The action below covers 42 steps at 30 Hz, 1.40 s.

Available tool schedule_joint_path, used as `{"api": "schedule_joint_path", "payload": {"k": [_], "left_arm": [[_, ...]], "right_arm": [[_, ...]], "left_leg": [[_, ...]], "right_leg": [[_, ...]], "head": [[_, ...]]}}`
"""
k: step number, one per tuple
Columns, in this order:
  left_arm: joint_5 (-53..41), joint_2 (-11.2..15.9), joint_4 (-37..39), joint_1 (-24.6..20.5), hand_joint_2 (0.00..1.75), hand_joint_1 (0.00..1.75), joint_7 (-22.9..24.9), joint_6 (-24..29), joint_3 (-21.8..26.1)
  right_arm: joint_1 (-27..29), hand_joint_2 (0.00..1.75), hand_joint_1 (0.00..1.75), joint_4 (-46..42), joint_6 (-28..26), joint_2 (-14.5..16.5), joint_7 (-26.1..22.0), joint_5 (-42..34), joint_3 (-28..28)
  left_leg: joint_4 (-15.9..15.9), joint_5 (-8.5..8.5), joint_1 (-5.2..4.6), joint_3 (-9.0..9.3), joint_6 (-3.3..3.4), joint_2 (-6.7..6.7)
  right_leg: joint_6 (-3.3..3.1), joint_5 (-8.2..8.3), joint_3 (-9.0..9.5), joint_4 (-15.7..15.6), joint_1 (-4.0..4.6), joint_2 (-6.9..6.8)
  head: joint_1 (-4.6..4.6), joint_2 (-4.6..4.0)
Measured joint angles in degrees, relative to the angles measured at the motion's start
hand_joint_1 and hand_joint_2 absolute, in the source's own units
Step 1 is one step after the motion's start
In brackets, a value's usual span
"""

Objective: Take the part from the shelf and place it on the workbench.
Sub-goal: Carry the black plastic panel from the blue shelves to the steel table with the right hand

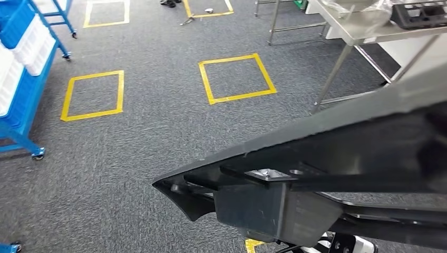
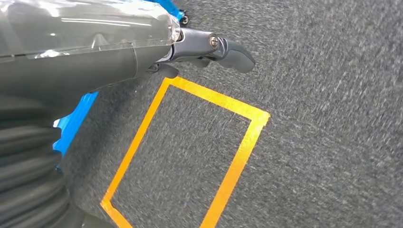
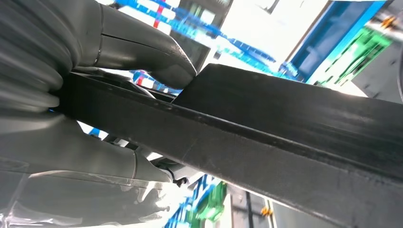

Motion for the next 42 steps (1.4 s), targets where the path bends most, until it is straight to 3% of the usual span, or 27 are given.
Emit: {"api": "schedule_joint_path", "payload": {"k": [1, 2, 3, 5, 7, 9, 11, 13, 14, 15, 16, 17, 18, 20, 22, 23, 25, 27, 29, 31, 32, 33, 34, 36, 38, 40, 42], "left_arm": [[0.00, -0.01, 0.00, 0.02, 1.75, 0.00, 0.36, -0.25, -0.06], [0.00, -0.07, 0.00, -0.05, 1.75, 0.00, 0.91, -0.54, -0.23], [0.00, -0.21, 0.00, -0.14, 1.75, 0.00, 1.57, -0.78, -0.52], [0.01, -0.67, 0.00, -0.27, 1.75, 0.00, 2.84, -1.08, -1.18], [0.02, -1.25, 0.00, -0.20, 1.75, 0.00, 3.61, -1.20, -1.49], [0.02, -1.97, -0.01, -0.22, 1.75, 0.00, 3.98, -1.20, -1.58], [0.01, -2.80, -0.02, -0.30, 1.75, 0.00, 4.03, -1.16, -1.70], [0.01, -3.51, -0.02, -0.05, 1.75, 0.00, 3.86, -1.50, -1.98], [0.01, -3.82, -0.02, 0.20, 1.75, 0.00, 3.76, -1.88, -2.27], [0.01, -4.08, -0.02, 0.44, 1.75, 0.00, 3.69, -2.33, -2.63], [0.01, -4.35, -0.02, 0.61, 1.75, 0.00, 3.69, -2.80, -3.06], [0.00, -4.59, -0.02, 0.66, 1.75, 0.00, 3.77, -3.22, -3.53], [-0.01, -4.78, -0.02, 0.64, 1.75, 0.00, 3.89, -3.50, -3.92], [-0.01, -5.03, -0.02, 0.53, 1.75, 0.00, 4.21, -3.82, -4.54], [0.01, -5.22, -0.02, 0.46, 1.75, 0.00, 4.52, -3.91, -4.95], [0.01, -5.31, -0.02, 0.44, 1.75, 0.00, 4.67, -3.86, -5.15], [0.00, -5.56, -0.03, 0.33, 1.75, 0.00, 4.81, -3.65, -5.42], [0.01, -5.82, -0.04, 0.32, 1.75, 0.00, 4.70, -3.51, -5.46], [0.02, -6.03, -0.04, 0.63, 1.75, 0.00, 4.41, -3.47, -5.46], [0.01, -6.20, -0.04, 0.93, 1.75, 0.00, 3.84, -3.53, -5.45], [-0.01, -6.25, -0.04, 0.98, 1.75, 0.00, 3.51, -3.61, -5.43], [-0.02, -6.30, -0.04, 0.94, 1.75, 0.00, 3.19, -3.74, -5.39], [-0.03, -6.34, -0.04, 0.87, 1.75, 0.00, 2.92, -3.87, -5.34], [-0.03, -6.41, -0.04, 0.72, 1.75, 0.00, 2.56, -4.07, -5.20], [-0.02, -6.43, -0.04, 0.66, 1.75, 0.00, 2.44, -4.17, -5.07], [-0.03, -6.42, -0.04, 0.56, 1.75, 0.00, 2.43, -4.20, -4.98], [-0.03, -6.43, -0.04, 0.43, 1.75, 0.00, 2.50, -4.11, -4.75]], "right_arm": [[0.07, 1.75, 1.75, -0.02, -0.56, -0.01, -0.01, 0.40, 0.10], [0.14, 1.75, 1.75, -0.09, -1.19, -0.01, -0.01, 0.93, 0.25], [0.19, 1.75, 1.75, -0.22, -1.68, -0.02, -0.01, 1.43, 0.39], [0.19, 1.75, 1.75, -0.54, -2.37, -0.03, 0.00, 2.39, 0.58], [0.09, 1.75, 1.75, -0.64, -2.49, -0.10, 0.01, 2.88, 0.61], [-0.13, 1.75, 1.75, -0.54, -1.91, -0.27, 0.00, 2.92, 0.63], [-0.77, 1.75, 1.75, -0.39, -1.11, -0.36, -0.01, 3.25, 0.86], [-1.36, 1.75, 1.75, -0.32, -0.92, -0.33, 0.00, 4.35, 1.40], [-1.40, 1.75, 1.75, -0.31, -1.10, -0.31, 0.01, 5.13, 1.68], [-1.20, 1.75, 1.75, -0.34, -1.41, -0.28, 0.01, 5.90, 1.90], [-0.89, 1.75, 1.75, -0.41, -1.81, -0.28, 0.02, 6.64, 2.04], [-0.53, 1.75, 1.75, -0.53, -2.23, -0.28, 0.03, 7.28, 2.15], [-0.20, 1.75, 1.75, -0.67, -2.63, -0.28, 0.04, 7.73, 2.24], [0.25, 1.75, 1.75, -0.89, -3.10, -0.29, 0.05, 8.19, 2.36], [0.50, 1.75, 1.75, -0.96, -3.22, -0.34, 0.05, 8.20, 2.40], [0.66, 1.75, 1.75, -0.95, -3.18, -0.41, 0.05, 8.06, 2.40], [1.08, 1.75, 1.75, -0.85, -3.05, -0.67, 0.03, 7.56, 2.40], [1.34, 1.75, 1.75, -0.67, -2.97, -0.99, 0.01, 6.99, 2.41], [1.35, 1.75, 1.75, -0.45, -3.00, -1.26, 0.01, 6.54, 2.43], [1.32, 1.75, 1.75, -0.17, -3.09, -1.47, 0.01, 6.09, 2.43], [1.27, 1.75, 1.75, -0.02, -3.14, -1.57, 0.01, 5.85, 2.43], [1.16, 1.75, 1.75, 0.14, -3.19, -1.62, 0.01, 5.60, 2.43], [0.98, 1.75, 1.75, 0.29, -3.22, -1.65, 0.01, 5.40, 2.43], [0.39, 1.75, 1.75, 0.60, -3.25, -1.66, 0.01, 5.16, 2.43], [-0.06, 1.75, 1.75, 0.92, -3.41, -1.66, 0.01, 5.09, 2.44], [-0.07, 1.75, 1.75, 1.21, -3.96, -1.66, 0.01, 4.88, 2.44], [0.09, 1.75, 1.75, 1.40, -4.78, -1.62, 0.01, 4.18, 2.40]], "left_leg": [[0.01, -0.04, -0.05, -0.02, 0.00, 0.73], [0.02, -0.09, -0.07, -0.01, -0.03, 1.45], [0.02, -0.16, -0.08, 0.07, -0.11, 2.10], [0.07, -0.42, -0.29, 0.30, -0.44, 3.25], [0.14, -0.67, -0.56, 0.48, -0.92, 4.25], [0.14, -0.87, -0.62, 0.63, -1.43, 5.29], [1.48, -2.05, -0.36, 0.27, -1.96, 3.80], [7.00, -5.34, 0.01, -2.07, -2.35, 0.63], [11.04, -7.25, 0.12, -3.93, -2.47, -0.29], [14.60, -8.55, 0.21, -5.64, -2.58, -0.64], [16.63, -8.81, 0.30, -6.71, -2.67, -0.75], [16.38, -7.85, 0.41, -6.75, -2.72, -0.80], [14.00, -5.98, 0.57, -5.79, -2.76, -1.02], [6.49, -2.26, 0.98, -2.54, -2.80, -3.07], [2.27, -1.18, 1.07, -0.67, -2.54, -5.22], [2.00, -1.39, 0.92, -0.51, -2.27, -5.48], [1.53, -1.04, 0.76, -0.38, -1.44, -4.33], [0.96, -0.62, 0.75, -0.27, -0.55, -2.98], [0.75, -0.51, 0.51, -0.27, -0.05, -1.57], [0.77, -0.59, 0.28, -0.34, 0.12, -0.01], [0.78, -0.64, 0.23, -0.34, 0.14, 0.72], [0.78, -0.70, 0.20, -0.30, 0.12, 1.40], [0.78, -0.79, 0.17, -0.20, 0.06, 2.00], [0.83, -1.06, -0.03, 0.08, -0.27, 3.05], [0.87, -1.32, -0.25, 0.29, -0.74, 4.03], [0.87, -1.58, -0.30, 0.43, -1.26, 4.87], [2.56, -2.96, -0.16, -0.04, -1.75, 3.29]], "right_leg": [[0.06, 0.05, -0.48, 1.12, -0.07, -0.22], [0.06, 1.23, 0.43, -0.39, -0.10, -0.54], [-0.02, 3.06, 2.51, -4.06, -0.07, -1.21], [-0.42, 5.70, 7.14, -12.47, 0.34, -3.96], [-0.86, 6.10, 8.70, -15.68, 0.73, -5.11], [-1.30, 6.37, 8.50, -15.79, 0.76, -3.68], [-1.87, 6.72, 8.55, -16.18, 0.53, -2.45], [-2.35, 6.95, 8.63, -16.42, 0.31, -1.22], [-2.47, 6.97, 8.61, -16.40, 0.31, -0.53], [-2.52, 6.97, 8.61, -16.38, 0.35, 0.22], [-2.53, 6.96, 8.63, -16.32, 0.38, 1.00], [-2.49, 6.94, 8.66, -16.21, 0.39, 1.77], [-2.41, 6.89, 8.68, -16.04, 0.36, 2.53], [-1.98, 6.64, 8.57, -15.45, 0.27, 3.98], [-1.27, 6.59, 8.07, -14.93, 0.11, 5.31], [-0.87, 6.74, 7.79, -14.89, 0.01, 5.94], [-0.11, 6.91, 7.38, -14.83, -0.23, 6.62], [0.40, 5.32, 6.17, -12.52, -0.10, 4.25], [0.67, 1.78, 3.04, -5.98, 0.00, 0.95], [0.88, -0.58, -0.04, 0.52, -0.07, -0.11], [0.91, -0.41, -0.41, 1.42, -0.09, -0.27], [0.87, 0.82, 0.49, -0.13, -0.08, -0.50], [0.71, 2.69, 2.46, -3.68, -0.03, -0.97], [0.08, 5.48, 6.94, -11.99, 0.45, -3.40], [-0.54, 5.98, 8.65, -15.51, 1.04, -4.63], [-1.01, 6.15, 8.56, -15.75, 1.01, -3.38], [-1.58, 6.44, 8.77, -16.21, 0.60, -2.22]], "head": [[0.00, 0.00], [-0.01, 0.00], [-0.01, 0.00], [-0.01, 0.00], [0.00, 0.00], [-0.01, 0.00], [-0.01, 0.00], [-0.01, 0.00], [-0.02, 0.00], [-0.02, 0.00], [-0.01, 0.00], [-0.01, 0.00], [-0.01, 0.00], [-0.01, 0.00], [-0.01, 0.00], [-0.01, 0.00], [0.00, 0.00], [0.02, 0.00], [0.03, 0.00], [0.03, 0.00], [0.03, 0.00], [0.03, 0.00], [0.03, 0.00], [0.03, 0.00], [0.03, 0.00], [0.03, 0.00], [0.01, 0.00]]}}
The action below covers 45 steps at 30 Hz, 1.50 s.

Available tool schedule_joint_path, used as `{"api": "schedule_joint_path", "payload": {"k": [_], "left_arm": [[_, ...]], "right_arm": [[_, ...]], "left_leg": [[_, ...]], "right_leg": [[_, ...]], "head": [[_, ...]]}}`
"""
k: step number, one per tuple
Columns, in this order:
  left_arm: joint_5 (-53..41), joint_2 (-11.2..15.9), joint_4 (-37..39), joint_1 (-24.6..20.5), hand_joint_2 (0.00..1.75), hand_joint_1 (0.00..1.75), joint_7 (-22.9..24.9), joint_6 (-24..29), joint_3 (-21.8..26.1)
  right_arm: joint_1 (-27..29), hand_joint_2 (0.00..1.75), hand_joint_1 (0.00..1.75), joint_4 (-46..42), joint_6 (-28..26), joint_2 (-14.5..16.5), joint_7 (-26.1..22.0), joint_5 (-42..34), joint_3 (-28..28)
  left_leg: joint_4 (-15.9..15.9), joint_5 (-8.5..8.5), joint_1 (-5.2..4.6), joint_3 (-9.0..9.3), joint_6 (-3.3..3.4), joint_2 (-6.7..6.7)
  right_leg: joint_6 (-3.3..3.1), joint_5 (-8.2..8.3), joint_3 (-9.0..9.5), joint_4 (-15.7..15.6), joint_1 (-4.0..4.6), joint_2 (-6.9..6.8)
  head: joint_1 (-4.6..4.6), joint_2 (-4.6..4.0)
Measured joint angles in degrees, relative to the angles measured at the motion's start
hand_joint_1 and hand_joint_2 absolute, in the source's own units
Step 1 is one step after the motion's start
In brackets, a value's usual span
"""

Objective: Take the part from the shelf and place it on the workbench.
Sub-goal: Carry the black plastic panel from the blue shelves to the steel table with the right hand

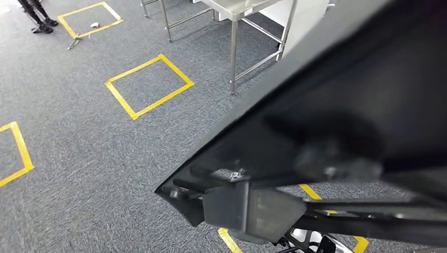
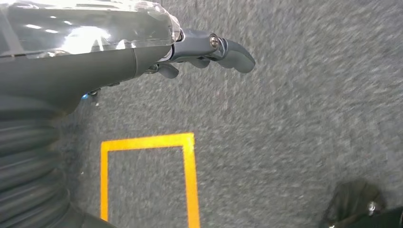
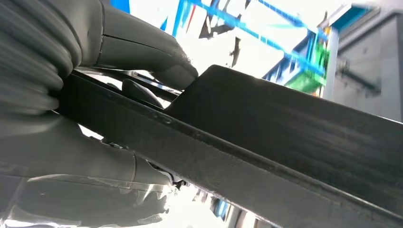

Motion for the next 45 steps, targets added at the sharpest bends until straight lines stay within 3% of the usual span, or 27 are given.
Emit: {"api": "schedule_joint_path", "payload": {"k": [2, 4, 5, 7, 9, 11, 12, 13, 15, 17, 18, 20, 21, 23, 24, 26, 27, 29, 31, 34, 35, 36, 38, 40, 42, 44, 45], "left_arm": [[0.01, -0.02, 0.00, 0.17, 1.75, 0.00, 0.15, 0.09, 0.32], [0.00, -0.03, 0.00, 0.53, 1.75, 0.00, 0.26, 0.10, 0.52], [-0.01, -0.04, 0.00, 0.63, 1.75, 0.00, 0.30, 0.09, 0.56], [-0.01, -0.04, 0.00, 0.61, 1.75, 0.00, 0.39, 0.03, 0.57], [0.00, -0.04, 0.00, 0.54, 1.75, 0.00, 0.45, -0.16, 0.57], [0.01, -0.03, 0.00, 0.52, 1.75, 0.00, 0.49, -0.40, 0.57], [0.01, -0.03, 0.00, 0.48, 1.75, 0.00, 0.51, -0.46, 0.56], [0.01, -0.04, 0.00, 0.40, 1.75, 0.00, 0.56, -0.45, 0.56], [0.01, -0.05, 0.00, 0.12, 1.75, 0.00, 0.73, -0.24, 0.55], [0.03, -0.05, 0.00, 0.01, 1.75, 0.00, 0.99, 0.04, 0.55], [0.05, -0.05, 0.00, 0.08, 1.75, 0.00, 1.08, 0.13, 0.55], [0.10, -0.06, 0.00, 0.14, 1.75, 0.00, 1.15, 0.19, 0.55], [0.09, -0.07, 0.00, 0.13, 1.75, 0.00, 1.16, 0.20, 0.55], [0.07, -0.09, 0.00, -0.01, 1.75, 0.00, 1.22, 0.25, 0.55], [0.05, -0.13, 0.00, -0.07, 1.75, 0.00, 1.27, 0.27, 0.55], [0.05, -0.23, 0.00, -0.13, 1.75, 0.00, 1.38, 0.34, 0.55], [0.05, -0.29, -0.01, -0.14, 1.75, 0.00, 1.41, 0.38, 0.55], [0.05, -0.38, -0.02, -0.24, 1.75, 0.00, 1.39, 0.48, 0.55], [0.06, -0.46, -0.02, -0.33, 1.75, 0.00, 1.22, 0.59, 0.55], [0.05, -0.56, -0.02, 0.02, 1.75, 0.00, 1.39, 0.89, 0.55], [0.05, -0.58, -0.02, 0.15, 1.75, 0.00, 1.53, 0.99, 0.55], [0.05, -0.61, -0.02, 0.22, 1.75, 0.00, 1.64, 1.08, 0.55], [0.05, -0.64, -0.02, 0.18, 1.75, 0.00, 1.75, 1.23, 0.55], [0.05, -0.67, -0.02, 0.12, 1.75, 0.00, 1.81, 1.39, 0.55], [0.05, -0.70, -0.02, 0.07, 1.75, 0.00, 1.87, 1.49, 0.55], [0.05, -0.79, -0.04, -0.10, 1.75, 0.00, 1.91, 1.54, 0.55], [0.05, -0.84, -0.05, -0.20, 1.75, 0.00, 1.93, 1.55, 0.55]], "right_arm": [[0.14, 1.75, 1.75, 0.22, -0.51, 0.09, 0.00, -0.79, -0.04], [0.35, 1.75, 1.75, 0.58, -0.39, 0.16, 0.00, -1.19, -0.04], [0.43, 1.75, 1.75, 0.80, -0.16, 0.16, 0.00, -1.28, -0.04], [0.38, 1.75, 1.75, 1.29, 0.51, 0.21, 0.00, -1.33, -0.03], [-0.09, 1.75, 1.75, 1.90, 1.18, 0.34, 0.00, -1.25, -0.01], [-0.65, 1.75, 1.75, 2.53, 1.57, 0.55, 0.00, -1.17, 0.04], [-0.82, 1.75, 1.75, 2.82, 1.65, 0.62, 0.00, -1.16, 0.07], [-0.91, 1.75, 1.75, 3.07, 1.63, 0.66, 0.00, -1.16, 0.09], [-1.00, 1.75, 1.75, 3.48, 1.51, 0.66, 0.00, -1.18, 0.12], [-1.20, 1.75, 1.75, 3.79, 1.37, 0.67, 0.00, -1.22, 0.17], [-1.28, 1.75, 1.75, 3.93, 1.30, 0.67, 0.00, -1.24, 0.20], [-1.27, 1.75, 1.75, 4.24, 1.18, 0.67, 0.00, -1.27, 0.22], [-1.26, 1.75, 1.75, 4.37, 1.14, 0.66, 0.00, -1.27, 0.24], [-1.40, 1.75, 1.75, 4.51, 1.06, 0.67, 0.02, -1.39, 0.27], [-1.69, 1.75, 1.75, 4.52, 1.04, 0.67, 0.05, -1.56, 0.29], [-2.61, 1.75, 1.75, 4.56, 0.98, 0.74, 0.19, -2.15, 0.32], [-2.99, 1.75, 1.75, 4.58, 0.92, 0.76, 0.25, -2.50, 0.31], [-3.22, 1.75, 1.75, 4.62, 0.77, 0.75, 0.28, -3.22, 0.15], [-3.15, 1.75, 1.75, 4.70, 0.66, 0.60, 0.19, -4.15, -0.25], [-2.91, 1.75, 1.75, 5.21, 1.00, 0.01, 0.06, -5.95, -1.04], [-2.75, 1.75, 1.75, 5.46, 1.22, -0.28, 0.04, -6.36, -1.26], [-2.61, 1.75, 1.75, 5.69, 1.40, -0.55, 0.03, -6.61, -1.45], [-2.47, 1.75, 1.75, 6.09, 1.63, -0.90, 0.02, -6.79, -1.74], [-2.51, 1.75, 1.75, 6.39, 1.69, -1.10, 0.01, -6.85, -1.95], [-2.50, 1.75, 1.75, 6.60, 1.69, -1.26, 0.00, -6.88, -2.09], [-2.39, 1.75, 1.75, 6.72, 1.69, -1.45, 0.00, -6.91, -2.25], [-2.38, 1.75, 1.75, 6.75, 1.68, -1.57, 0.00, -6.92, -2.34]], "left_leg": [[6.09, -3.36, 0.20, -2.60, -0.30, -2.80], [13.60, -6.21, 0.32, -6.31, -0.51, -3.88], [15.35, -6.22, 0.39, -7.34, -0.60, -4.01], [11.90, -2.79, 0.65, -6.26, -0.71, -4.33], [3.96, 1.21, 1.08, -3.11, -0.79, -6.81], [0.05, 2.20, 1.28, -1.59, -0.55, -9.13], [-0.19, 2.02, 1.19, -1.48, -0.26, -9.30], [-0.25, 2.13, 1.14, -1.48, 0.15, -8.73], [-0.72, 2.48, 1.09, -1.35, 1.00, -7.51], [-1.09, 2.67, 0.96, -1.26, 1.65, -6.07], [-1.13, 2.64, 0.84, -1.26, 1.84, -5.30], [-1.11, 2.52, 0.68, -1.24, 1.95, -3.76], [-1.11, 2.43, 0.63, -1.18, 1.97, -3.05], [-1.12, 2.21, 0.53, -0.86, 1.86, -1.83], [-1.11, 2.05, 0.42, -0.66, 1.71, -1.29], [-1.09, 1.75, 0.16, -0.37, 1.29, -0.22], [-1.15, 1.64, 0.06, -0.24, 1.06, 0.39], [-1.26, 1.36, 0.01, 0.12, 0.56, 1.17], [0.75, -0.24, 0.10, -0.45, 0.13, -0.51], [11.57, -5.33, 0.40, -5.45, -0.24, -3.64], [14.50, -6.03, 0.48, -7.01, -0.36, -3.90], [15.27, -5.48, 0.55, -7.63, -0.45, -4.00], [10.16, -1.44, 0.78, -5.80, -0.52, -4.50], [2.86, 1.78, 1.08, -2.82, -0.47, -6.79], [0.04, 2.24, 1.11, -1.76, -0.11, -8.23], [-0.27, 2.46, 0.98, -1.73, 0.64, -7.35], [-0.50, 2.63, 0.98, -1.64, 1.03, -6.84]], "right_leg": [[-0.46, 0.12, 0.21, -0.23, -0.22, 1.14], [-0.62, 0.10, 0.25, -0.17, -0.21, 2.55], [-0.62, 0.09, 0.30, -0.12, -0.21, 3.33], [-0.43, -0.04, 0.47, 0.15, -0.32, 4.90], [0.06, -0.35, 0.32, 0.78, -0.43, 6.40], [0.77, -0.39, -0.33, 1.26, -0.55, 7.75], [1.14, -0.25, -0.64, 1.32, -0.61, 8.37], [1.53, -0.10, -0.86, 1.22, -0.74, 8.88], [2.10, -0.78, -1.46, 2.21, -0.72, 7.01], [2.48, -3.70, -3.86, 7.27, -0.65, 3.45], [2.63, -5.52, -5.74, 11.10, -0.66, 2.45], [2.82, -7.23, -8.60, 16.86, -0.74, 1.99], [2.80, -6.55, -8.62, 16.89, -0.73, 1.86], [2.42, -2.91, -5.34, 10.68, -0.58, 0.79], [2.03, -1.46, -3.15, 6.53, -0.25, -0.78], [1.27, -0.14, -0.64, 1.42, 0.47, -2.88], [1.03, -0.28, -0.50, 0.82, 0.75, -3.04], [0.63, 0.03, -0.46, 0.38, 0.57, -1.55], [0.08, 0.39, -0.10, -0.23, 0.06, -0.32], [-0.39, 0.51, 0.08, -0.37, -0.16, 1.65], [-0.43, 0.50, 0.12, -0.33, -0.15, 2.44], [-0.41, 0.47, 0.18, -0.26, -0.18, 3.27], [-0.13, 0.29, 0.38, 0.03, -0.33, 4.85], [0.42, -0.05, 0.21, 0.70, -0.43, 6.31], [1.14, -0.05, -0.42, 1.12, -0.51, 7.53], [1.90, 0.12, -0.85, 1.11, -0.72, 8.16], [2.25, -0.16, -1.04, 1.48, -0.72, 7.36]], "head": [[-0.01, 0.00], [-0.01, 0.00], [-0.01, 0.00], [-0.01, 0.00], [-0.01, 0.00], [-0.01, 0.00], [-0.01, 0.00], [-0.01, 0.00], [0.01, 0.00], [0.02, 0.00], [0.02, 0.00], [0.02, 0.00], [0.01, 0.00], [0.01, 0.00], [0.01, 0.00], [0.01, 0.00], [0.01, 0.00], [0.00, 0.00], [0.00, 0.00], [-0.01, 0.00], [-0.01, 0.00], [-0.01, 0.00], [-0.01, 0.00], [0.01, 0.00], [0.01, 0.00], [0.01, 0.00], [0.01, 0.00]]}}
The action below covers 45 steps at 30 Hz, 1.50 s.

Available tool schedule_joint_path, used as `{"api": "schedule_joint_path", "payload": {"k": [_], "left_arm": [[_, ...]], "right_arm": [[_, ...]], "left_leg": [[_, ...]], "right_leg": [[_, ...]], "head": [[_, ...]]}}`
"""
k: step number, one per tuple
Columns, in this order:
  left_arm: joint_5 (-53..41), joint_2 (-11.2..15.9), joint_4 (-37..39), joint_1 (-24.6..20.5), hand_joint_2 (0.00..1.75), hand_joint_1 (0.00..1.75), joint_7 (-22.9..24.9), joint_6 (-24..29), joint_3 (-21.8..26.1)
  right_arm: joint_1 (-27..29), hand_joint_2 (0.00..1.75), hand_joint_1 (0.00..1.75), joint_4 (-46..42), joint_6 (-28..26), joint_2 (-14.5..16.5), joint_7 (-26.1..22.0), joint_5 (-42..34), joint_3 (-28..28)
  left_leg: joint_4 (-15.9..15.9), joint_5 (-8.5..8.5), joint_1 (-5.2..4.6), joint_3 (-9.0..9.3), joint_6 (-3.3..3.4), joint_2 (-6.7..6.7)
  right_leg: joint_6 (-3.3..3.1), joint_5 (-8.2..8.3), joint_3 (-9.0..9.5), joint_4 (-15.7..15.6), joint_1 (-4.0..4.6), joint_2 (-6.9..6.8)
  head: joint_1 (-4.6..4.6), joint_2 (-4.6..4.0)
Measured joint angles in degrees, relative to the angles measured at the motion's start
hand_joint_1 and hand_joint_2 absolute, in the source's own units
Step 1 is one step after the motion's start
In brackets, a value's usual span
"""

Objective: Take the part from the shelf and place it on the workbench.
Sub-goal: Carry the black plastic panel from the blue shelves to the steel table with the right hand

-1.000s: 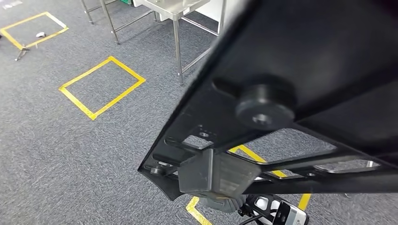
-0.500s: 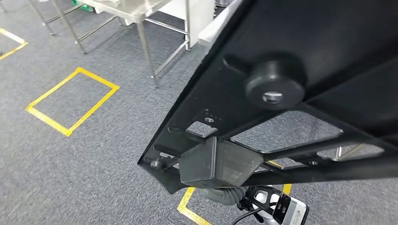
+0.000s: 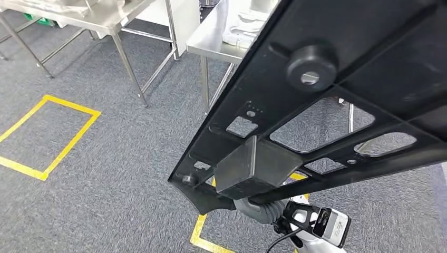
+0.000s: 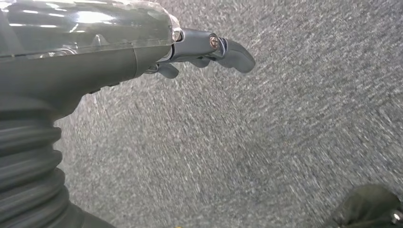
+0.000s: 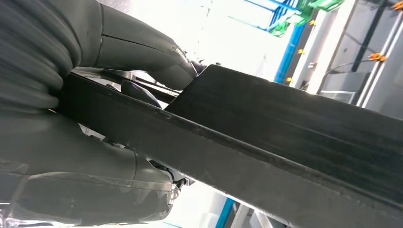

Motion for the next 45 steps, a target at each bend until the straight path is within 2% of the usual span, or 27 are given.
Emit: {"api": "schedule_joint_path", "payload": {"k": [1, 3, 5, 6, 7, 8, 10, 12, 14, 16, 19, 20, 21, 22, 23, 25, 27, 29, 30, 32, 34, 36, 37, 39, 41, 42, 45], "left_arm": [[0.01, -0.05, -0.02, -0.06, 1.75, 0.00, 0.02, 0.02, 0.00], [0.03, -0.09, -0.03, 0.01, 1.75, 0.00, 0.08, 0.08, 0.00], [0.05, -0.09, -0.03, 0.17, 1.75, 0.00, 0.20, 0.20, 0.01], [0.04, -0.11, -0.03, 0.20, 1.75, 0.00, 0.26, 0.30, 0.02], [0.04, -0.15, -0.03, 0.19, 1.75, 0.00, 0.30, 0.38, 0.02], [0.03, -0.21, -0.03, 0.14, 1.75, 0.00, 0.31, 0.44, 0.02], [0.03, -0.32, -0.03, 0.04, 1.75, 0.00, 0.31, 0.48, 0.02], [0.03, -0.38, -0.03, 0.00, 1.75, 0.00, 0.33, 0.43, 0.02], [0.03, -0.40, -0.04, -0.13, 1.75, 0.00, 0.35, 0.34, 0.01], [0.03, -0.42, -0.05, -0.37, 1.75, 0.00, 0.34, 0.23, 0.00], [0.03, -0.41, -0.05, -0.26, 1.75, 0.00, 0.30, -0.01, 0.00], [0.02, -0.41, -0.05, -0.11, 1.75, 0.00, 0.27, -0.09, 0.00], [0.01, -0.42, -0.05, 0.01, 1.75, 0.00, 0.25, -0.17, 0.00], [-0.01, -0.42, -0.05, 0.09, 1.75, 0.00, 0.22, -0.28, 0.00], [-0.01, -0.41, -0.05, 0.12, 1.75, 0.00, 0.20, -0.40, 0.00], [0.00, -0.40, -0.05, 0.12, 1.75, 0.00, 0.21, -0.68, 0.00], [0.01, -0.39, -0.05, 0.15, 1.75, 0.00, 0.22, -0.89, 0.00], [-0.02, -0.40, -0.05, 0.05, 1.75, 0.00, 0.24, -0.99, -0.01], [-0.03, -0.43, -0.06, -0.08, 1.75, 0.00, 0.25, -1.02, -0.01], [-0.04, -0.49, -0.07, -0.29, 1.75, 0.00, 0.24, -1.04, -0.01], [-0.01, -0.50, -0.08, -0.19, 1.75, 0.00, 0.23, -1.21, 0.00], [0.03, -0.50, -0.08, 0.04, 1.75, 0.00, 0.24, -1.62, -0.01], [0.02, -0.50, -0.08, 0.10, 1.75, 0.00, 0.24, -1.85, -0.01], [0.02, -0.51, -0.08, 0.11, 1.75, 0.00, 0.14, -2.23, -0.02], [0.03, -0.54, -0.08, 0.05, 1.75, 0.00, -0.10, -2.57, -0.03], [0.03, -0.55, -0.08, 0.02, 1.75, 0.00, -0.25, -2.77, -0.04], [0.01, -0.55, -0.08, -0.10, 1.75, 0.00, -0.68, -3.13, -0.09]], "right_arm": [[-0.05, 1.75, 1.75, 0.04, -0.02, -0.11, 0.00, -0.01, -0.09], [-0.16, 1.75, 1.75, 0.15, -0.05, -0.26, 0.00, -0.04, -0.16], [-0.15, 1.75, 1.75, 0.43, -0.01, -0.35, 0.00, -0.21, -0.17], [-0.18, 1.75, 1.75, 0.64, 0.06, -0.41, 0.00, -0.42, -0.17], [-0.31, 1.75, 1.75, 0.88, 0.12, -0.50, 0.00, -0.72, -0.17], [-0.56, 1.75, 1.75, 1.11, 0.16, -0.59, 0.00, -1.08, -0.17], [-1.37, 1.75, 1.75, 1.53, 0.09, -0.76, 0.00, -1.73, -0.22], [-2.06, 1.75, 1.75, 1.83, -0.14, -0.93, 0.00, -2.24, -0.31], [-2.25, 1.75, 1.75, 2.00, -0.44, -1.21, -0.01, -2.60, -0.51], [-2.29, 1.75, 1.75, 2.09, -0.71, -1.54, -0.01, -3.00, -0.79], [-2.23, 1.75, 1.75, 2.15, -0.67, -2.10, 0.00, -4.01, -1.10], [-1.94, 1.75, 1.75, 2.15, -0.52, -2.36, 0.00, -4.19, -1.21], [-1.49, 1.75, 1.75, 2.13, -0.34, -2.63, 0.00, -4.10, -1.34], [-0.97, 1.75, 1.75, 2.08, -0.17, -2.80, 0.00, -3.82, -1.45], [-0.46, 1.75, 1.75, 1.98, -0.05, -2.90, 0.00, -3.41, -1.54], [0.17, 1.75, 1.75, 1.70, 0.01, -2.95, 0.00, -2.65, -1.59], [0.41, 1.75, 1.75, 1.48, -0.08, -2.97, 0.00, -2.27, -1.58], [0.53, 1.75, 1.75, 1.40, -0.17, -3.10, 0.00, -2.10, -1.61], [0.55, 1.75, 1.75, 1.36, -0.27, -3.25, -0.01, -1.97, -1.66], [0.33, 1.75, 1.75, 1.27, -0.74, -3.54, -0.01, -1.65, -1.75], [0.11, 1.75, 1.75, 1.21, -1.18, -3.71, -0.01, -1.41, -1.79], [0.13, 1.75, 1.75, 1.22, -1.61, -3.76, -0.01, -1.03, -1.75], [0.16, 1.75, 1.75, 1.22, -1.88, -3.76, -0.01, -0.76, -1.73], [0.14, 1.75, 1.75, 1.19, -2.40, -3.76, -0.01, -0.37, -1.68], [0.07, 1.75, 1.75, 1.09, -2.77, -3.76, 0.00, -0.26, -1.68], [0.05, 1.75, 1.75, 1.01, -2.93, -3.76, 0.00, -0.23, -1.68], [0.22, 1.75, 1.75, 0.55, -3.21, -3.83, -0.01, -0.16, -1.70]], "left_leg": [[-0.25, 0.15, 0.04, 0.09, 0.41, 0.57], [-0.52, 0.23, 0.00, 0.18, 0.91, 1.81], [-0.51, 0.13, -0.12, 0.17, 1.10, 3.15], [-0.51, 0.05, -0.15, 0.20, 1.11, 3.81], [-0.50, -0.03, -0.16, 0.29, 1.07, 4.43], [-0.51, -0.13, -0.17, 0.44, 0.98, 5.03], [-0.53, -0.41, -0.30, 0.81, 0.64, 6.08], [-0.55, -0.69, -0.50, 1.09, 0.11, 7.06], [-0.64, -0.94, -0.66, 1.41, -0.47, 8.11], [0.82, -2.06, -0.61, 1.22, -0.93, 7.16], [10.45, -7.09, -0.43, -3.03, -1.20, 3.49], [13.87, -8.35, -0.42, -4.78, -1.27, 3.04], [15.62, -8.48, -0.40, -5.83, -1.31, 2.87], [15.13, -7.39, -0.37, -5.88, -1.33, 2.80], [12.56, -5.34, -0.31, -4.96, -1.30, 2.59], [4.87, -1.33, -0.09, -1.93, -1.15, 0.51], [0.88, -0.25, 0.08, -0.27, -0.85, -1.59], [0.50, -0.40, -0.01, -0.06, -0.24, -1.32], [0.26, -0.26, -0.04, 0.02, 0.16, -0.81], [-0.23, 0.05, 0.05, 0.22, 0.95, 0.15], [-0.38, 0.08, -0.03, 0.26, 1.31, 1.01], [-0.37, -0.09, -0.07, 0.27, 1.34, 1.78], [-0.37, -0.24, -0.07, 0.34, 1.31, 2.06], [-0.38, -0.63, -0.07, 0.76, 1.13, 2.40], [-0.47, -1.04, -0.14, 1.25, 0.72, 2.62], [-0.55, -1.22, -0.20, 1.41, 0.43, 2.72], [-1.11, -1.64, -0.30, 2.10, -0.55, 2.98]], "right_leg": [[0.34, -0.86, -0.60, 1.26, 0.02, -1.37], [0.92, -4.05, -3.45, 7.17, 0.05, -4.42], [1.30, -6.57, -6.95, 14.05, -0.15, -5.31], [1.38, -6.44, -7.62, 15.27, -0.22, -5.41], [1.38, -5.29, -7.16, 14.28, -0.27, -5.56], [1.27, -3.35, -5.50, 11.01, -0.26, -5.98], [0.67, -0.22, -1.35, 2.88, 0.22, -8.29], [-0.08, 0.57, 0.40, -0.86, 0.82, -9.53], [-0.69, 0.70, 0.34, -1.13, 0.84, -8.27], [-1.31, 0.99, 0.66, -1.64, 0.46, -7.13], [-2.01, 1.10, 0.92, -1.88, 0.16, -5.41], [-2.07, 1.08, 0.93, -1.84, 0.19, -4.68], [-2.06, 1.05, 0.94, -1.78, 0.20, -3.89], [-2.00, 1.01, 1.00, -1.69, 0.20, -3.10], [-1.88, 0.92, 1.08, -1.55, 0.17, -2.30], [-1.46, 0.59, 1.03, -1.01, 0.14, -0.83], [-0.88, 0.42, 0.55, -0.49, 0.08, 0.46], [-0.14, 0.60, 0.11, -0.47, -0.09, 1.57], [0.21, 0.54, 0.01, -0.36, -0.15, 1.20], [0.85, -1.01, -1.14, 2.03, -0.06, -1.72], [1.28, -4.45, -4.37, 8.72, -0.11, -4.81], [1.55, -6.32, -7.40, 14.73, -0.36, -5.42], [1.59, -5.69, -7.60, 15.03, -0.44, -5.47], [1.38, -1.88, -4.58, 9.10, -0.46, -5.70], [0.76, 0.47, -0.67, 1.68, -0.13, -6.34], [0.39, 0.63, 0.34, -0.31, 0.10, -6.53], [-0.65, 0.01, 1.07, -1.44, 0.27, -6.23]], "head": [[0.01, 0.00], [0.01, 0.00], [0.01, 0.00], [0.01, 0.00], [0.01, 0.00], [0.01, 0.00], [0.01, 0.00], [0.01, 0.00], [-0.01, 0.00], [-0.01, 0.00], [-0.01, 0.00], [-0.01, 0.00], [-0.01, 0.00], [-0.01, 0.00], [-0.01, 0.00], [-0.01, 0.00], [-0.02, 0.00], [-0.02, 0.00], [-0.01, 0.00], [0.01, 0.00], [0.01, 0.00], [0.01, 0.00], [0.01, 0.00], [0.01, 0.00], [0.01, 0.00], [0.01, 0.00], [0.00, 0.00]]}}
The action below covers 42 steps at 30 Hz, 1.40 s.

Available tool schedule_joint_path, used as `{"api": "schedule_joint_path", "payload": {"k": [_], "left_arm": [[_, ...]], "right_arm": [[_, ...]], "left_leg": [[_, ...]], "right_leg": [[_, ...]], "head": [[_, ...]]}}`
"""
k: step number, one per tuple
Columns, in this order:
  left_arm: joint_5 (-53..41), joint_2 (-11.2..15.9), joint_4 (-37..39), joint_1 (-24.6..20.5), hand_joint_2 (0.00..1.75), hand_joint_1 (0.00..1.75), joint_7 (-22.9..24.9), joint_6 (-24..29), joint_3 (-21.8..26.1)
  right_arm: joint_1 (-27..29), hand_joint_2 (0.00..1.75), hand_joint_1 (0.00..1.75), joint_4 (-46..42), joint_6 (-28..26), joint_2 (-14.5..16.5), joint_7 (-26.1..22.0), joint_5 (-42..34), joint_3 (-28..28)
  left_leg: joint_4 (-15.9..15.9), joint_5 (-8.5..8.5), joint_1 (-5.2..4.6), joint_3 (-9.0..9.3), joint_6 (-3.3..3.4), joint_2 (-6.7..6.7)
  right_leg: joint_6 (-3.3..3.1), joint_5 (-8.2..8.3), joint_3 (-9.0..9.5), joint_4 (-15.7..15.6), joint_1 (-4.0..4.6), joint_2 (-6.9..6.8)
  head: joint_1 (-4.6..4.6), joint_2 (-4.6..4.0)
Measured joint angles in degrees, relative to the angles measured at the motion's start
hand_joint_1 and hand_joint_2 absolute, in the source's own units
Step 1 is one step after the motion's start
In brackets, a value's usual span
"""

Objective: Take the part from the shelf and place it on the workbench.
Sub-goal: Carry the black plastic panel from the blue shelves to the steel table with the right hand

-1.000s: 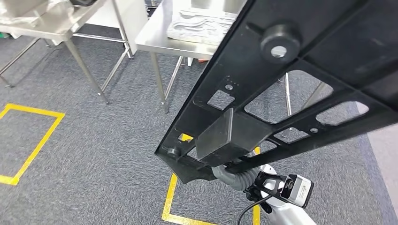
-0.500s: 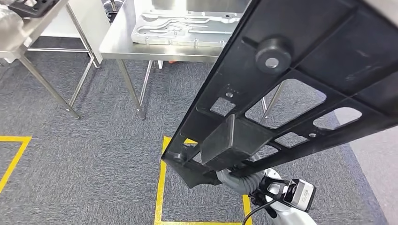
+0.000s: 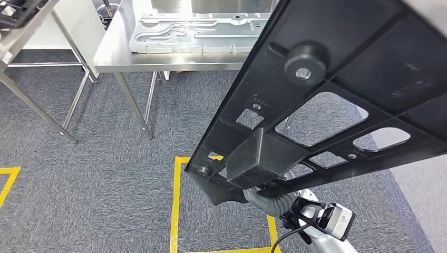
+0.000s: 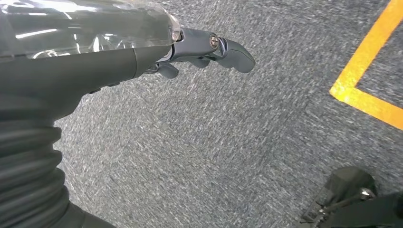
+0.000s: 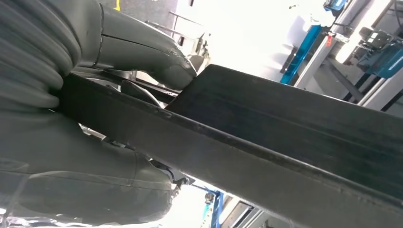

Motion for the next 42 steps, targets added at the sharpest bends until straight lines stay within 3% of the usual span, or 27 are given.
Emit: {"api": "schedule_joint_path", "payload": {"k": [2, 3, 5, 6, 7, 8, 10, 11, 12, 14, 16, 18, 19, 21, 22, 23, 24, 26, 28, 30, 32, 34, 36, 37, 38, 39, 42], "left_arm": [[0.00, 0.03, -0.01, -0.06, 1.75, 0.00, -0.16, -0.01, -0.02], [0.01, 0.05, -0.02, -0.05, 1.75, 0.00, -0.18, -0.01, -0.02], [0.00, 0.08, -0.02, 0.12, 1.75, 0.00, -0.21, 0.00, -0.02], [0.00, 0.08, -0.02, 0.26, 1.75, 0.00, -0.21, 0.00, -0.02], [-0.01, 0.08, -0.02, 0.39, 1.75, 0.00, -0.21, 0.00, -0.02], [-0.01, 0.09, -0.02, 0.48, 1.75, 0.00, -0.21, 0.00, -0.02], [-0.01, 0.17, -0.01, 0.58, 1.75, 0.00, -0.21, 0.00, -0.02], [-0.01, 0.25, 0.01, 0.61, 1.75, 0.00, -0.21, 0.00, -0.02], [-0.04, 0.33, 0.03, 0.59, 1.75, 0.00, -0.24, 0.02, -0.02], [-0.03, 0.45, 0.05, 0.51, 1.75, 0.00, -0.27, 0.13, -0.02], [0.03, 0.48, 0.04, 0.45, 1.75, 0.00, -0.28, 0.33, -0.02], [0.04, 0.49, 0.04, 0.41, 1.75, 0.00, -0.27, 0.51, -0.02], [0.04, 0.50, 0.05, 0.40, 1.75, 0.00, -0.27, 0.58, -0.02], [0.05, 0.49, 0.05, 0.43, 1.75, 0.00, -0.27, 0.66, -0.02], [0.04, 0.48, 0.05, 0.48, 1.75, 0.00, -0.27, 0.68, -0.02], [0.02, 0.46, 0.05, 0.52, 1.75, 0.00, -0.27, 0.69, -0.02], [0.01, 0.45, 0.05, 0.54, 1.75, 0.00, -0.28, 0.69, -0.02], [-0.01, 0.45, 0.05, 0.52, 1.75, 0.00, -0.30, 0.64, -0.02], [0.01, 0.51, 0.05, 0.39, 1.75, 0.00, -0.25, 0.55, -0.02], [-0.01, 0.58, 0.05, 0.21, 1.75, 0.00, -0.20, 0.47, -0.02], [-0.03, 0.61, 0.05, -0.01, 1.75, 0.00, -0.22, 0.44, -0.03], [-0.03, 0.61, 0.05, -0.18, 1.75, 0.00, -0.30, 0.44, -0.04], [-0.03, 0.61, 0.05, -0.09, 1.75, 0.00, -0.32, 0.43, -0.04], [-0.03, 0.61, 0.05, 0.01, 1.75, 0.00, -0.32, 0.43, -0.04], [-0.03, 0.61, 0.05, 0.11, 1.75, 0.00, -0.34, 0.42, -0.04], [-0.03, 0.61, 0.05, 0.16, 1.75, 0.00, -0.39, 0.41, -0.04], [-0.04, 0.75, 0.07, 0.35, 1.75, 0.00, -0.67, 0.37, -0.04]], "right_arm": [[0.16, 1.75, 1.75, -0.41, -0.06, -0.12, -0.01, 0.11, -0.05], [0.27, 1.75, 1.75, -0.60, -0.08, -0.16, -0.02, 0.17, -0.07], [0.61, 1.75, 1.75, -0.81, -0.03, -0.20, -0.02, 0.27, -0.04], [0.85, 1.75, 1.75, -0.85, 0.01, -0.21, -0.02, 0.30, -0.03], [1.04, 1.75, 1.75, -0.86, 0.04, -0.24, -0.01, 0.32, -0.01], [1.16, 1.75, 1.75, -0.87, 0.06, -0.25, -0.01, 0.32, 0.00], [1.23, 1.75, 1.75, -0.91, 0.09, -0.28, -0.01, 0.25, 0.00], [1.18, 1.75, 1.75, -0.92, 0.15, -0.30, -0.02, 0.12, 0.00], [1.15, 1.75, 1.75, -0.93, 0.20, -0.32, -0.02, -0.05, 0.00], [1.02, 1.75, 1.75, -0.92, 0.30, -0.42, -0.02, -0.43, -0.01], [0.84, 1.75, 1.75, -0.93, 0.32, -0.57, -0.02, -0.74, -0.06], [0.53, 1.75, 1.75, -0.91, 0.34, -0.81, -0.02, -1.06, -0.13], [0.42, 1.75, 1.75, -0.86, 0.34, -0.94, -0.02, -1.20, -0.19], [0.35, 1.75, 1.75, -0.80, 0.33, -1.19, -0.02, -1.38, -0.28], [0.36, 1.75, 1.75, -0.78, 0.32, -1.28, -0.02, -1.42, -0.31], [0.36, 1.75, 1.75, -0.78, 0.32, -1.40, -0.02, -1.49, -0.34], [0.35, 1.75, 1.75, -0.78, 0.31, -1.55, -0.02, -1.59, -0.39], [0.32, 1.75, 1.75, -0.73, 0.23, -1.96, -0.02, -1.92, -0.60], [0.21, 1.75, 1.75, -0.56, 0.08, -2.30, -0.02, -2.30, -0.83], [-0.02, 1.75, 1.75, -0.46, -0.16, -2.56, -0.02, -2.50, -1.03], [-0.04, 1.75, 1.75, -0.60, -0.60, -2.76, -0.02, -2.49, -1.16], [0.10, 1.75, 1.75, -0.78, -0.96, -2.85, -0.02, -2.43, -1.19], [0.35, 1.75, 1.75, -0.84, -1.03, -2.90, -0.02, -2.36, -1.18], [0.55, 1.75, 1.75, -0.84, -1.04, -2.92, -0.02, -2.33, -1.17], [0.77, 1.75, 1.75, -0.87, -1.08, -2.96, -0.02, -2.32, -1.17], [1.03, 1.75, 1.75, -0.96, -1.17, -3.00, -0.02, -2.29, -1.18], [2.02, 1.75, 1.75, -1.47, -1.56, -3.24, -0.02, -2.18, -1.20]], "left_leg": [[1.86, -0.76, -0.02, -0.35, -0.43, -0.02], [4.63, -1.71, -0.02, -1.70, -0.57, -0.10], [12.84, -4.16, -0.02, -6.71, -0.79, -0.16], [16.15, -4.57, -0.02, -9.22, -0.87, -0.17], [17.69, -3.91, -0.02, -10.95, -0.89, -0.17], [16.73, -1.86, -0.04, -11.49, -0.81, -0.17], [9.71, 4.04, -0.14, -9.80, -0.34, -0.28], [6.23, 6.03, -0.30, -8.60, -0.07, -0.41], [3.83, 6.70, -0.49, -7.66, 0.19, -0.52], [2.07, 5.75, -0.81, -6.82, 0.67, -0.65], [0.83, 5.13, -0.63, -5.66, 1.21, -0.69], [-0.44, 4.67, -0.31, -3.89, 1.67, -0.75], [-0.93, 4.35, -0.25, -3.06, 1.80, -0.78], [-1.43, 3.40, -0.17, -1.54, 1.87, -0.83], [-1.52, 2.79, -0.12, -0.69, 1.82, -0.87], [-1.54, 2.10, -0.06, 0.25, 1.72, -0.92], [-1.54, 1.38, 0.03, 1.24, 1.54, -0.97], [-1.43, -0.11, 0.12, 3.08, 1.00, -1.01], [-1.43, -1.31, 0.06, 4.00, 0.19, -1.00], [-1.18, -1.58, 0.05, 4.45, -0.71, -0.91], [1.46, -1.27, 0.27, 3.68, -1.30, -0.81], [7.92, -2.51, 0.41, 0.05, -1.49, -0.81], [14.71, -5.80, 0.36, -4.74, -1.48, -0.82], [16.35, -7.04, 0.31, -6.54, -1.38, -0.82], [16.21, -7.19, 0.24, -7.49, -1.17, -0.82], [14.27, -5.94, 0.10, -7.60, -0.82, -0.82], [4.13, 2.30, -0.83, -5.74, 0.85, -0.96]], "right_leg": [[-0.74, -0.25, 1.29, -0.80, -0.31, 0.25], [-1.08, -0.50, 2.03, -1.09, -0.44, 0.32], [-1.59, -1.44, 3.18, -1.16, -0.22, 0.46], [-1.68, -1.99, 3.80, -1.15, -0.12, 0.61], [-1.72, -2.58, 4.52, -1.15, -0.04, 0.79], [-1.68, -3.25, 5.40, -1.14, 0.01, 1.01], [-1.47, -4.79, 7.35, -1.19, -0.01, 1.35], [-1.23, -5.52, 8.03, -1.16, 0.08, 1.50], [-0.94, -6.05, 8.36, -1.20, 0.10, 1.61], [-0.14, -6.25, 8.59, -1.29, 0.10, 1.78], [0.64, -5.27, 8.05, 0.33, -0.06, 1.64], [1.25, -4.67, 4.85, 5.88, -0.17, 1.30], [1.49, -5.38, 2.46, 9.35, -0.29, 1.14], [2.00, -8.64, -2.28, 14.38, -0.57, 1.05], [2.19, -9.81, -3.89, 15.05, -0.74, 1.00], [2.35, -9.78, -4.78, 14.18, -0.91, 0.92], [2.46, -8.21, -4.97, 11.91, -1.07, 0.81], [2.50, -1.25, -4.37, 5.07, -1.29, 0.31], [1.77, 3.50, -4.07, 1.12, -1.03, -0.13], [0.64, 3.58, -3.83, 0.75, -0.70, -0.02], [-0.33, 3.14, -2.81, 0.27, -0.70, 0.24], [-1.21, 2.29, -1.56, -0.09, -0.55, 0.33], [-1.73, 1.32, -0.51, -0.11, -0.18, 0.51], [-1.86, 0.82, 0.10, -0.10, 0.05, 0.67], [-1.95, 0.30, 0.78, -0.10, 0.27, 0.81], [-1.99, -0.26, 1.57, -0.10, 0.50, 0.92], [-1.88, -1.89, 3.64, -0.08, 0.96, 1.10]], "head": [[-0.01, 0.00], [-0.01, 0.00], [-0.02, 0.00], [-0.02, 0.00], [-0.02, 0.00], [-0.02, 0.00], [-0.01, 0.00], [0.00, 0.00], [0.00, 0.00], [0.00, 0.00], [0.00, 0.00], [0.00, 0.00], [0.01, 0.00], [0.00, 0.00], [0.00, 0.00], [0.01, 0.00], [0.01, 0.00], [0.01, 0.00], [0.02, 0.00], [-0.01, 0.00], [-0.04, 0.00], [-0.04, 0.00], [-0.03, 0.00], [-0.03, 0.00], [-0.03, 0.00], [-0.03, 0.00], [-0.04, 0.00]]}}
